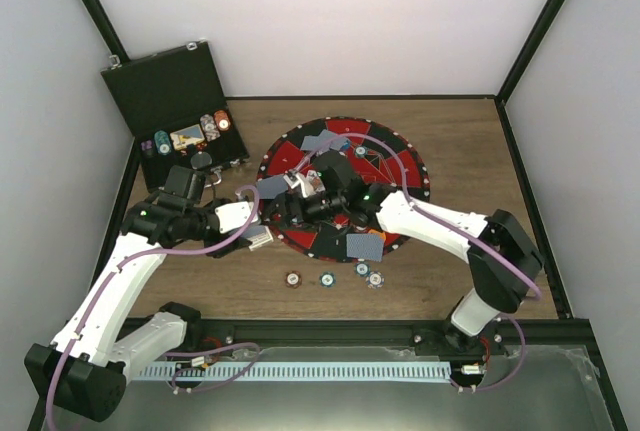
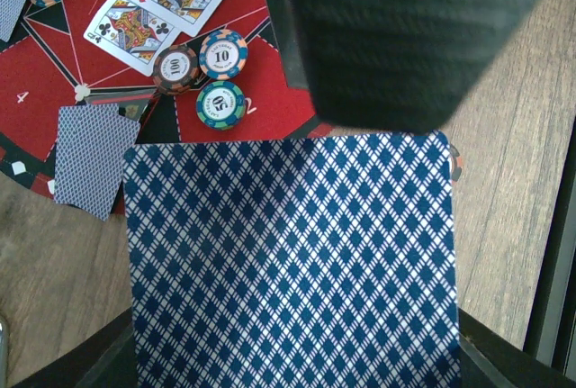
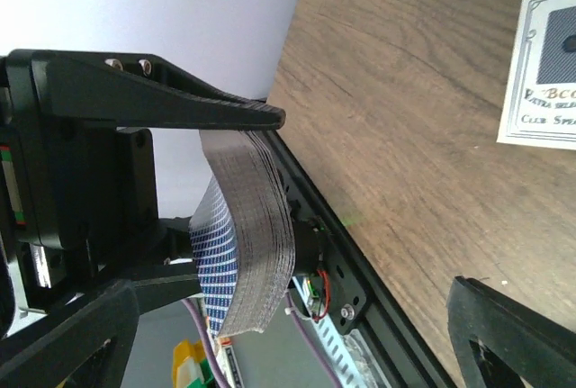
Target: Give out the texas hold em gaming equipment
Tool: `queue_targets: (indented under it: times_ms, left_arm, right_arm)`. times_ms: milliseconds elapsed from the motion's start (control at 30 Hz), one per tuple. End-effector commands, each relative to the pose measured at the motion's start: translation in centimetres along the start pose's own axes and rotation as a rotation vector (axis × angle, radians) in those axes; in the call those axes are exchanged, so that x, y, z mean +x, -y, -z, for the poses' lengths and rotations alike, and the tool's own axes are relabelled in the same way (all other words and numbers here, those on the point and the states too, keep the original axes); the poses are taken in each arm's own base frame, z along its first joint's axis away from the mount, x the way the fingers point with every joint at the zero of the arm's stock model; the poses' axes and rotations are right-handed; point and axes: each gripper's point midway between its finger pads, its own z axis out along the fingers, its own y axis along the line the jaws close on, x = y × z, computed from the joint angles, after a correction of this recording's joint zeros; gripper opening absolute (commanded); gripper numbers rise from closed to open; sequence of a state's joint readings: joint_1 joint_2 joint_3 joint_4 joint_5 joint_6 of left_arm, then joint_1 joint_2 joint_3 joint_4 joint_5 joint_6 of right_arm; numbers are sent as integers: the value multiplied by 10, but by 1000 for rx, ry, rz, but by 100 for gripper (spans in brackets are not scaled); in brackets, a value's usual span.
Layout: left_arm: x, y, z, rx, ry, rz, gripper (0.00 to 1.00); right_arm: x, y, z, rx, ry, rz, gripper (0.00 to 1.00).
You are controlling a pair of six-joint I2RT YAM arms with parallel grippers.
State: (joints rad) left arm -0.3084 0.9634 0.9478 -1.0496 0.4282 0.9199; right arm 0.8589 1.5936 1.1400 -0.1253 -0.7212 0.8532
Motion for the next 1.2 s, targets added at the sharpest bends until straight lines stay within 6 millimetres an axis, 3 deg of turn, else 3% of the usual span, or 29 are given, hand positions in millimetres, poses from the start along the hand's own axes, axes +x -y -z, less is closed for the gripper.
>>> queue_targets:
  times_ms: [0, 267, 733, 867, 1000, 1167]
  left_arm:
    - [-13, -3, 7, -12, 42, -32, 18]
    - [-12, -2, 6, -4, 40, -27, 18]
    - [-10, 0, 7, -3, 36, -31, 18]
    - [-11, 0, 8, -5, 39, -34, 18]
    - [-11, 1, 9, -7, 40, -39, 18]
    - [-12, 1, 9, -7, 44, -42, 18]
  right_arm:
    - [5, -13, -11, -90, -36, 2, 95]
    - [4, -17, -32, -151, -84, -7, 92]
    - [-4, -9, -68, -209, -154, -38, 89]
    - [-6, 9, -67, -183, -146, -67, 86]
    - [-8, 35, -56, -143, -122, -110, 82]
    - [-6, 52, -42, -91, -96, -126, 76]
